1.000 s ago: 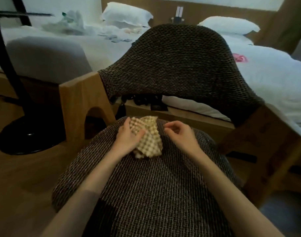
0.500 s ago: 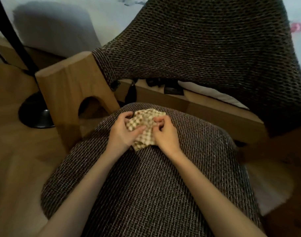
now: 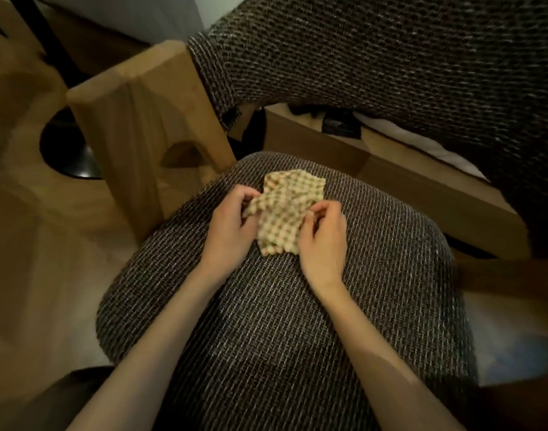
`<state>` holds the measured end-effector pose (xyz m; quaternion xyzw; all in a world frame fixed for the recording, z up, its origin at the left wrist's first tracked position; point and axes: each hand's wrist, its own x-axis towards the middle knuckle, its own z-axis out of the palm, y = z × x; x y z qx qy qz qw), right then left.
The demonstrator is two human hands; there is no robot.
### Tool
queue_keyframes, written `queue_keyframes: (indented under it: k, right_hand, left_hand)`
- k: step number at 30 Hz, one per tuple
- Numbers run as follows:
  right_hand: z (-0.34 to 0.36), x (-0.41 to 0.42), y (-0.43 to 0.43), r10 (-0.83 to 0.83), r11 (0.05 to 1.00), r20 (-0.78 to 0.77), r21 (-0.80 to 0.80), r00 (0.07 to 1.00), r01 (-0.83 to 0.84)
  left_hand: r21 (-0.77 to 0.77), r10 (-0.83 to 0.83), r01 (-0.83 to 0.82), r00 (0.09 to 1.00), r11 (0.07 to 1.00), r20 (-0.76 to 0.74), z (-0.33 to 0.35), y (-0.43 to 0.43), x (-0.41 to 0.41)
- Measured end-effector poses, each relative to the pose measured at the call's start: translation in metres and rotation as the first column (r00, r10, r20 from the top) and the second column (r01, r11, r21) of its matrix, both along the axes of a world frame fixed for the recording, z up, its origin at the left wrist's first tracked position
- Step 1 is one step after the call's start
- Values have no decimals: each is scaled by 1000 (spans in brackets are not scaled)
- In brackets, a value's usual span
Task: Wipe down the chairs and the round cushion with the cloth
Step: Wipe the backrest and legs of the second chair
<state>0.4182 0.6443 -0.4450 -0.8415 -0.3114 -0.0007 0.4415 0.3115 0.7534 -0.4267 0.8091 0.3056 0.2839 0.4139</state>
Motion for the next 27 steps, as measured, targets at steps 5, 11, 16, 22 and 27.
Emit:
queue_keyframes:
  k: [5,11,16,22,27]
  right_hand:
    - [-2,-2,-4,-4,998,72,59,997,0]
    - [9,-8,-2,-47,996,60,-68,997,51]
    - [34,-15,-2,-163,969,-91,-204,982,142]
    - [100,2,9,-240,937,-587,-348,773,26]
    - [179,11,2,-192,970,-607,-239,771,53]
  left_hand:
    - [-109,79,-73,996,991,50,3,-8,-3]
    - [-198,42,-65,992,978,-119,15,-4,5]
    - [-315,138,-222,954,923,-267,33,-9,-1]
    - [-564,74,-266,937,782,-340,72,-3,-14]
    - [-754,232,-301,952,583,-201,139,10,-19]
